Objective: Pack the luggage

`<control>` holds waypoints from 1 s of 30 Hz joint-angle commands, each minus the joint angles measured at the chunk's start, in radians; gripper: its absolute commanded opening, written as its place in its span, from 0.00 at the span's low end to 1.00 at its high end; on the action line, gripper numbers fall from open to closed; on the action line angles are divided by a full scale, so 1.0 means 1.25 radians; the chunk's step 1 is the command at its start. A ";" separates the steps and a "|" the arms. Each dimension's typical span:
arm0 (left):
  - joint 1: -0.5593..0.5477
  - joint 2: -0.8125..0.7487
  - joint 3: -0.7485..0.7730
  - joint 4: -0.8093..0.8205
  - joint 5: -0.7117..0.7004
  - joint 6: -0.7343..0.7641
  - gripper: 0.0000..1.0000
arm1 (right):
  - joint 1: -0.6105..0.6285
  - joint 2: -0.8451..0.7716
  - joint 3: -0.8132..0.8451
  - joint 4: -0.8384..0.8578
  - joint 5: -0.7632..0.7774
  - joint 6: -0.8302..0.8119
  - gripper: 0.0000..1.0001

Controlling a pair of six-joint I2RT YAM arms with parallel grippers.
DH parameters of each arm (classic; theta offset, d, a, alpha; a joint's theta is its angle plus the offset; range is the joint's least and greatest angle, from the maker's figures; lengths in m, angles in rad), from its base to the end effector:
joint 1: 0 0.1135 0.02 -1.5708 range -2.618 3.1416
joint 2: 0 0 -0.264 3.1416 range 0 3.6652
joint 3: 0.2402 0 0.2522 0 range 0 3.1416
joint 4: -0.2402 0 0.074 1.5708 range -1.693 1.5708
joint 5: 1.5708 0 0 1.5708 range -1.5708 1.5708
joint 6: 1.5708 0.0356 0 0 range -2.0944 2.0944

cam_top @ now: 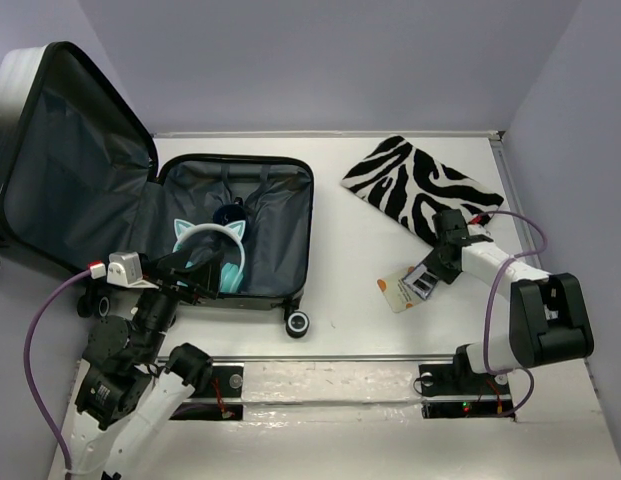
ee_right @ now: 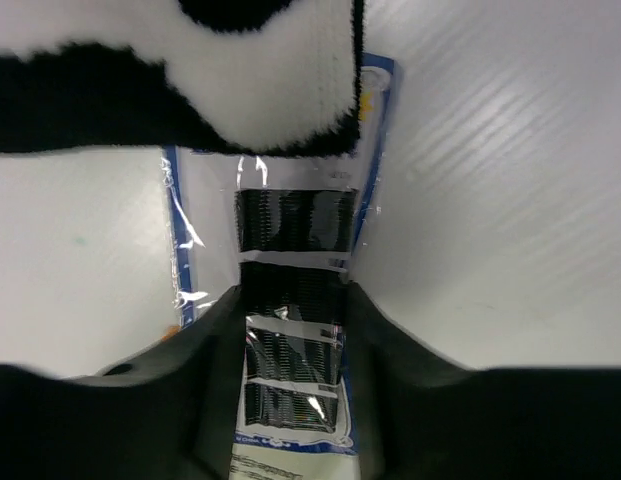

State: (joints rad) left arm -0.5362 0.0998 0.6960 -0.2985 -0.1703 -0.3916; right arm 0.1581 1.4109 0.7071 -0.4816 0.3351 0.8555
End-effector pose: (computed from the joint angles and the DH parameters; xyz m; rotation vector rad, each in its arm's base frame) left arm 0.0294 -0.0105 0.3590 -0.0558 1.3071 -0.6875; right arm 0.2428 0.0269 0.1616 0.9848 2.4535 -0.1405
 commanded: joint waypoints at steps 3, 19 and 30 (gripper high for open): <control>-0.018 -0.011 0.013 0.030 -0.016 0.000 0.99 | 0.045 -0.007 -0.009 0.103 -0.074 0.005 0.13; -0.020 0.018 0.010 0.030 -0.017 -0.001 0.99 | 0.437 -0.023 0.337 -0.090 0.109 0.007 0.07; 0.004 0.051 0.011 0.028 -0.018 -0.002 0.99 | 0.589 0.381 0.926 -0.027 -0.023 -0.179 0.71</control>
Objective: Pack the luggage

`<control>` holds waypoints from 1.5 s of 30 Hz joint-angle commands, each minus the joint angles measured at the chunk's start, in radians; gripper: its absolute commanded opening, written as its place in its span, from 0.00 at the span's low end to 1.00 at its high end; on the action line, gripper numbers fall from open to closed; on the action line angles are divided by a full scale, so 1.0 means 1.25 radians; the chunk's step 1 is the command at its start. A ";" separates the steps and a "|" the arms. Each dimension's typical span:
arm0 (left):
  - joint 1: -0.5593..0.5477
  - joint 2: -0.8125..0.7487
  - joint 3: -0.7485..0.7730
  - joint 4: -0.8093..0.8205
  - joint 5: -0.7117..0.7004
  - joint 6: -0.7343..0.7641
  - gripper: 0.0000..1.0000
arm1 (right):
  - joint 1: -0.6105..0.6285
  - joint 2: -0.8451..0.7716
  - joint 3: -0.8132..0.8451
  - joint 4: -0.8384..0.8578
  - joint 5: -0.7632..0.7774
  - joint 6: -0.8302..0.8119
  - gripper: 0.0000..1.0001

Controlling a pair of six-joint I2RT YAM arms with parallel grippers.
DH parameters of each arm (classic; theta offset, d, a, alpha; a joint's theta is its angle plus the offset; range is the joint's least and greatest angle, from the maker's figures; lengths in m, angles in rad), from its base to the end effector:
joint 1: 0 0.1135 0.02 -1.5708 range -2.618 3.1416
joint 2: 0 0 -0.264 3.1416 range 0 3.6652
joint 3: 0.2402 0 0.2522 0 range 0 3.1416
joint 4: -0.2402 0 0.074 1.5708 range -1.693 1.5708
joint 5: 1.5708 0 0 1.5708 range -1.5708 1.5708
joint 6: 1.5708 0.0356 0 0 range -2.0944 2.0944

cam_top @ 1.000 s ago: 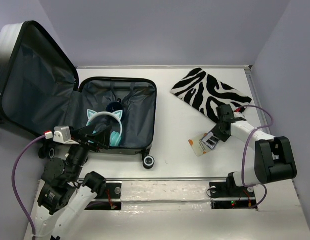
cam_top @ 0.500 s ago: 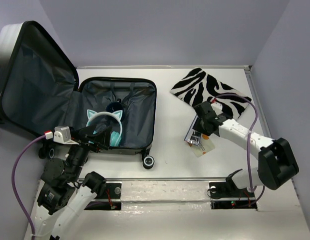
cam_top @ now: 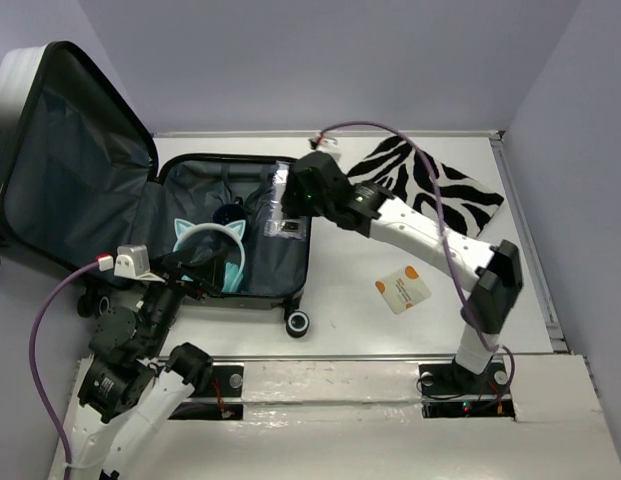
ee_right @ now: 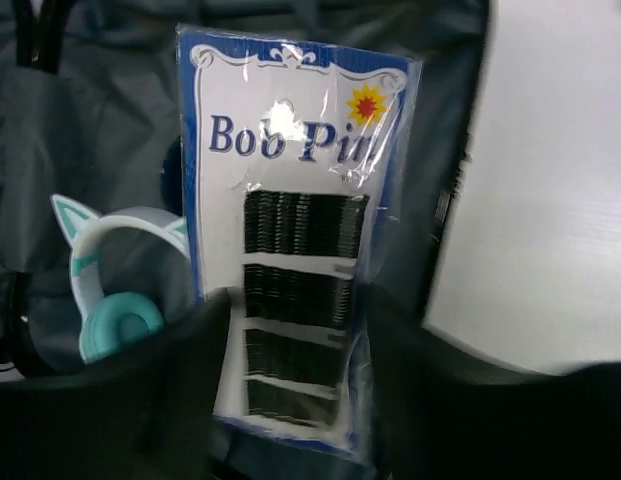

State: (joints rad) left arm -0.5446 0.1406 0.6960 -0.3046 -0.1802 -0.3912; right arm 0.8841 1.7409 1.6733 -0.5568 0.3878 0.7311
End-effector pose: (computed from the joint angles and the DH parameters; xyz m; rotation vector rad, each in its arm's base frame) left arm 0.0381 -0.0156 0.3577 -0.0531 1.3541 -0.6737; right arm 0.2640 0.3007 0.3545 0.0519 2.1866 0.5098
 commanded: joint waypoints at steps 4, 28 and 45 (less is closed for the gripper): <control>0.012 0.018 0.011 0.029 -0.014 -0.004 0.99 | -0.008 0.065 0.068 -0.003 0.009 -0.056 1.00; -0.001 -0.034 0.009 0.036 0.002 -0.001 0.99 | -0.194 -0.314 -0.772 -0.054 -0.019 0.204 0.97; -0.018 -0.028 0.010 0.034 -0.003 0.000 0.99 | -0.194 -0.266 -0.725 -0.005 -0.014 0.132 0.07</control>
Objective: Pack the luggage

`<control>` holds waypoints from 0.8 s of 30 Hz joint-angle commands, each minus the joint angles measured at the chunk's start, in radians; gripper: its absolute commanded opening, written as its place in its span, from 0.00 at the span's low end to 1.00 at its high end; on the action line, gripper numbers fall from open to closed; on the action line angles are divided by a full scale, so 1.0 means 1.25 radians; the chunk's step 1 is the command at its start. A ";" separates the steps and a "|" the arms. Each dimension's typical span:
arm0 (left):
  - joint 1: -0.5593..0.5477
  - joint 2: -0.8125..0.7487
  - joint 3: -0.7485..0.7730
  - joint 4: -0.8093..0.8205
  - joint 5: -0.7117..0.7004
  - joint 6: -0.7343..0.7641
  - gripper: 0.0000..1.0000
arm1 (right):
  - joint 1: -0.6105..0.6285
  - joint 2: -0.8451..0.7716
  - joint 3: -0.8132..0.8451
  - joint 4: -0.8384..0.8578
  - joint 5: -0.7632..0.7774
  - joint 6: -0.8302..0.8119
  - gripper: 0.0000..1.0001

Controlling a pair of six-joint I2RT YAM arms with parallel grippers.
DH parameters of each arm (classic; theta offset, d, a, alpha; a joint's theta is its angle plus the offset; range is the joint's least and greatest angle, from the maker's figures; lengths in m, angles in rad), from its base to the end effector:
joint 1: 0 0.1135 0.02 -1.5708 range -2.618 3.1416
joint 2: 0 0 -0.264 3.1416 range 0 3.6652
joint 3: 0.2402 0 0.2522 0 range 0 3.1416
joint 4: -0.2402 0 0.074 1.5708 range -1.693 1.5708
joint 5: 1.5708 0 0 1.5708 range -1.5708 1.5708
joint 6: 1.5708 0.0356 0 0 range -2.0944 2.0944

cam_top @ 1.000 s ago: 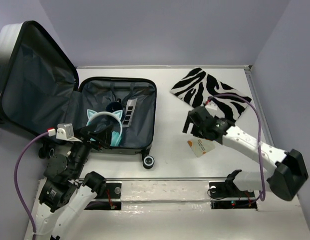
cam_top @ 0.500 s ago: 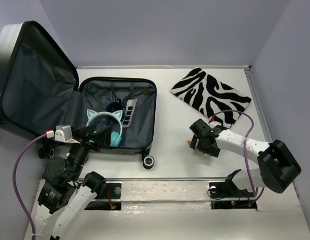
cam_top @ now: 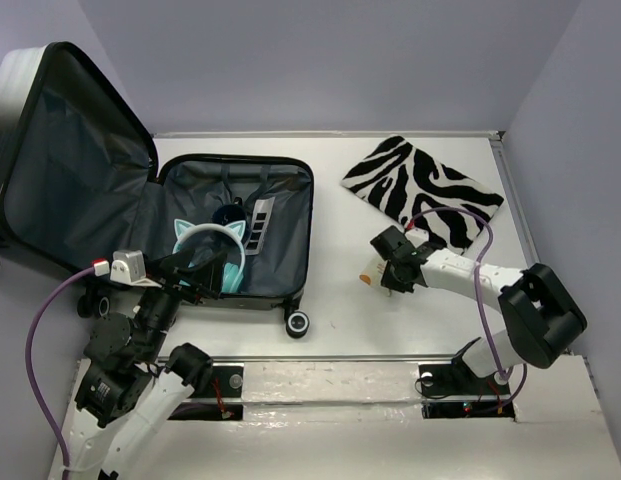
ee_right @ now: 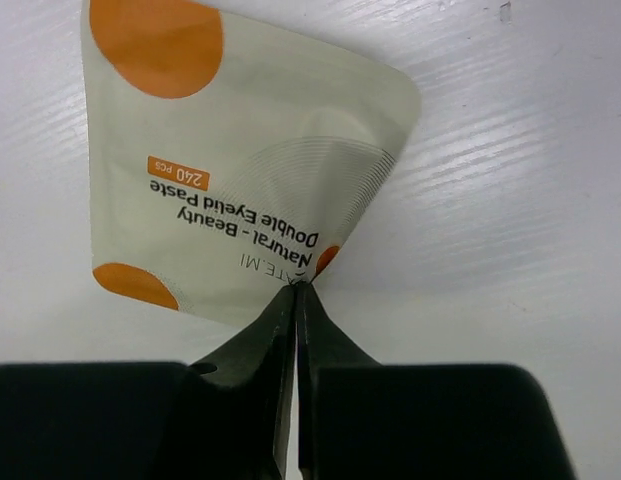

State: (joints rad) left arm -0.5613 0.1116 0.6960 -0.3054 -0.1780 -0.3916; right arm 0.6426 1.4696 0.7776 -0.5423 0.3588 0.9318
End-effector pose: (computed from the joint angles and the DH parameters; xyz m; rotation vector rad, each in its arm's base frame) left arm 0.0319 -0.0126 0.3581 -0.0438 1.3280 -0.6982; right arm 0.2122 0.1432 0.1647 0.4633 2.6142 -0.0204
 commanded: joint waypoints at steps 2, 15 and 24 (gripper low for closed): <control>-0.005 -0.003 0.010 0.036 -0.006 0.002 0.99 | 0.029 -0.088 0.021 -0.030 0.012 -0.041 0.07; 0.002 0.024 0.010 0.031 -0.012 -0.002 0.99 | 0.208 0.099 0.589 -0.038 0.026 -0.224 0.07; 0.004 0.022 0.009 0.036 -0.005 0.002 0.99 | 0.065 -0.024 0.274 -0.108 0.095 -0.129 0.82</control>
State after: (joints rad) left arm -0.5613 0.1226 0.6960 -0.3084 -0.1883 -0.3920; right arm 0.8333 1.5749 1.2884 -0.6281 0.4473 0.7319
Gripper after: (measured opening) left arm 0.989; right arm 0.738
